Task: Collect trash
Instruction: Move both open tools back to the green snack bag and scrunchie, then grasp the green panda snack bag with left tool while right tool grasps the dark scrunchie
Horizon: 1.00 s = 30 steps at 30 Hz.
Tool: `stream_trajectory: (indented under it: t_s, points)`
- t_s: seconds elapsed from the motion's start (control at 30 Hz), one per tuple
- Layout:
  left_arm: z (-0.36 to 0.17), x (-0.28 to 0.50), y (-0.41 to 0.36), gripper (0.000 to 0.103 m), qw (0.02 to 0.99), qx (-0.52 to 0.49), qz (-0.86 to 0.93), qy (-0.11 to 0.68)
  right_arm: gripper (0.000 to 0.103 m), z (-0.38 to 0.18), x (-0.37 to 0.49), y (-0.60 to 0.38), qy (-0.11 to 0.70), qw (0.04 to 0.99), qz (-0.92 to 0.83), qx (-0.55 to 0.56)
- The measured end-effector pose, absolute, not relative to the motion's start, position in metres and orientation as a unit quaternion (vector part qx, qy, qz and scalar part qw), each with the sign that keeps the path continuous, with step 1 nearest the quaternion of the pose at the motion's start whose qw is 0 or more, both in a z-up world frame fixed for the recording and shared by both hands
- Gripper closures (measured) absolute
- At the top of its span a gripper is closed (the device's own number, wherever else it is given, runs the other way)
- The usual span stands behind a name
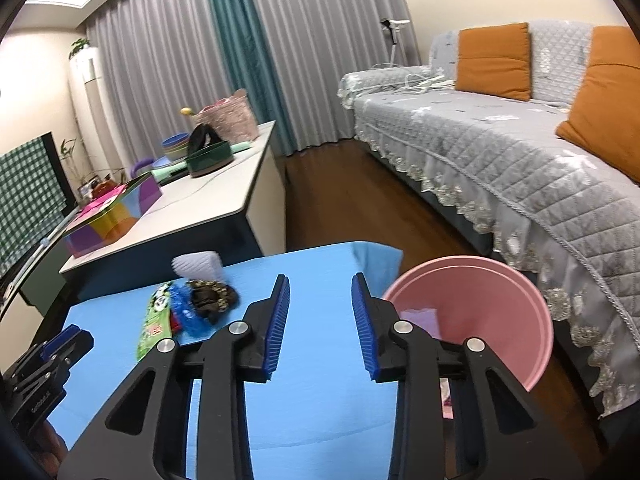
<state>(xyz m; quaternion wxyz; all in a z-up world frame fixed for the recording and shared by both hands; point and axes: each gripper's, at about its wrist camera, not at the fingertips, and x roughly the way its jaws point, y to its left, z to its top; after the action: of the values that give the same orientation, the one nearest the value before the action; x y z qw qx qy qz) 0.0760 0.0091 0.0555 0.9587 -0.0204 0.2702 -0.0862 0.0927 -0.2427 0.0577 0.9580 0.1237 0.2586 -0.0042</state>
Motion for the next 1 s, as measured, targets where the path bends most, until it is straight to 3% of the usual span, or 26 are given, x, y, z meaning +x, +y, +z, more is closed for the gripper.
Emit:
stream_trajectory:
  t_s: [0.33,0.63,0.7,0.83,1.0]
  points:
    - [0.030,0.094,0.062,0.066,0.952,-0.071,-0.025,0.296,0.075,0.037,0.116,-0.198,0.284,0.953,0.039,0.101]
    - [-0.001,0.125,0.065,0.066,0.939,-0.094,-0.017,0.330,0.075,0.019,0.137,-0.174,0.306,0.946,0.066,0.088]
    - [-0.009,0.134,0.056,0.061,0.935,-0.079,-0.022,0.345,0.075,0.015,0.143,-0.172,0.311,0.944,0.070,0.088]
    - [-0.021,0.149,0.036,0.033,0.928,-0.033,-0.014,0.371,0.075,0.010,0.153,-0.172,0.320,0.939,0.078,0.095]
    - [-0.036,0.166,0.019,0.029,0.915,0.016,0.000,0.404,0.068,0.002,0.169,-0.167,0.332,0.933,0.091,0.101]
